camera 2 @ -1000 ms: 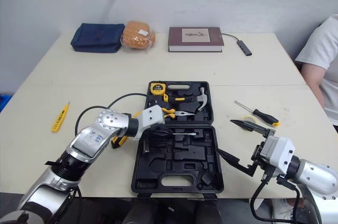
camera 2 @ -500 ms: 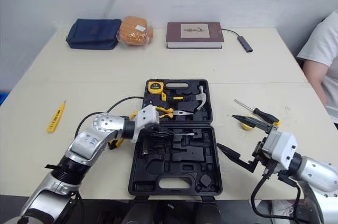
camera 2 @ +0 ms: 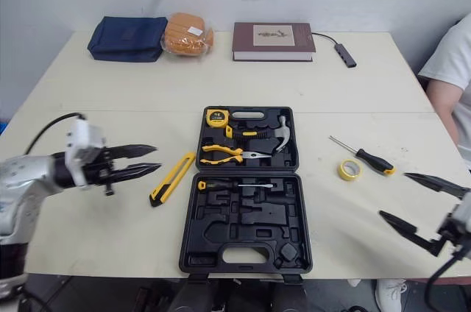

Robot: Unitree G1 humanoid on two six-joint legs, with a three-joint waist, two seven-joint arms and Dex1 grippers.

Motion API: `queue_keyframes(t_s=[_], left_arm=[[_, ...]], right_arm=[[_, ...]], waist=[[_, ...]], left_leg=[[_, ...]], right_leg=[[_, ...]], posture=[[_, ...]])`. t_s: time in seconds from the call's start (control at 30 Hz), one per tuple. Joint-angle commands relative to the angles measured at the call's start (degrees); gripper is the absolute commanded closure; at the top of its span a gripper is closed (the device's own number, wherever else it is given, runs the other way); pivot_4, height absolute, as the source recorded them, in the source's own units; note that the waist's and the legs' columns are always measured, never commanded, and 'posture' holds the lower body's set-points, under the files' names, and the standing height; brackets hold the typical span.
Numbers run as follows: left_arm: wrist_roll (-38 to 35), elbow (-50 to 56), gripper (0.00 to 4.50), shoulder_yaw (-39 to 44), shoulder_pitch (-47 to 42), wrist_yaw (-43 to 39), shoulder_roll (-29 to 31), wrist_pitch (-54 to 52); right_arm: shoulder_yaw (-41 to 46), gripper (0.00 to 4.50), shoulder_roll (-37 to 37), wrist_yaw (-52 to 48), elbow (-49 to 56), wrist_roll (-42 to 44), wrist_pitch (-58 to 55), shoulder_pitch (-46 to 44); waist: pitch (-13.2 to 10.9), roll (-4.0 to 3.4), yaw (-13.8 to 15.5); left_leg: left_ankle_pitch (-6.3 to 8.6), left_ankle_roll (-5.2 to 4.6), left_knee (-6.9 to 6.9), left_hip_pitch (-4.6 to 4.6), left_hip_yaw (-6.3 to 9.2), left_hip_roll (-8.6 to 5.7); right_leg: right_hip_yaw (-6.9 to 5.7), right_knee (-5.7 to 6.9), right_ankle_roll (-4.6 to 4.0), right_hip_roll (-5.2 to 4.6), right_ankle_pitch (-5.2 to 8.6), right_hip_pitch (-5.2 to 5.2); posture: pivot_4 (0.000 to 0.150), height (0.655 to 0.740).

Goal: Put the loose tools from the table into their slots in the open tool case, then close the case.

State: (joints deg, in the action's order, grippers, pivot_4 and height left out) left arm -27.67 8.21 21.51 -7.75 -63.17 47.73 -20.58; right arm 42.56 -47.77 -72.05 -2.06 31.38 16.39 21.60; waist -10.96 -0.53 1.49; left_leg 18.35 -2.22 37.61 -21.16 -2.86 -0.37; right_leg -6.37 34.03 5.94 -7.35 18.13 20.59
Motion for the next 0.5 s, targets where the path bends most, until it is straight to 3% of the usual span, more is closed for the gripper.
queue_keyframes(t_s=[0.03,0.07,0.3,0.5], left_arm=[[1.7,-2.9,0.39,10.0,5.8,1.1,2.1,5.0],[3.0,-5.8,0.02,13.8,8.8,1.1,2.9,6.9],[5.6,-28.8,0.02,29.7,23.1,-0.4,7.8,15.5],[4.5,-37.8,0.02,35.9,27.5,3.0,7.9,19.7]], right_arm=[[4.4,0.00,-0.8,-0.4,-7.1,-1.0,3.7,0.2],[5.2,0.00,-0.7,0.0,-9.9,-1.7,4.7,0.5],[7.5,0.00,0.7,6.5,-20.1,-3.4,7.8,-0.6],[10.4,0.00,1.1,11.1,-27.0,-4.2,10.6,2.0]], waist=[[0.0,-0.06,0.1],[0.0,-0.07,-0.1],[-0.1,-0.13,-1.2],[-0.1,-0.13,-1.1]], left_leg=[[0.10,0.16,0.00,0.00,0.00,0.00],[0.20,0.28,0.00,0.00,0.00,-0.01],[0.21,0.40,-0.47,0.04,-0.16,0.01],[0.33,0.29,-0.54,-0.08,-0.25,0.01]], right_leg=[[0.00,-0.01,-0.01,-0.03,-0.01,0.00],[0.00,-0.03,-0.02,-0.04,-0.03,-0.01],[0.05,-0.14,-0.19,-0.01,0.04,0.26],[0.14,-0.16,-0.19,-0.07,0.04,0.45]], posture=[[0.150,0.7400],[0.150,0.7400],[0.150,0.7400],[0.150,0.7400]])
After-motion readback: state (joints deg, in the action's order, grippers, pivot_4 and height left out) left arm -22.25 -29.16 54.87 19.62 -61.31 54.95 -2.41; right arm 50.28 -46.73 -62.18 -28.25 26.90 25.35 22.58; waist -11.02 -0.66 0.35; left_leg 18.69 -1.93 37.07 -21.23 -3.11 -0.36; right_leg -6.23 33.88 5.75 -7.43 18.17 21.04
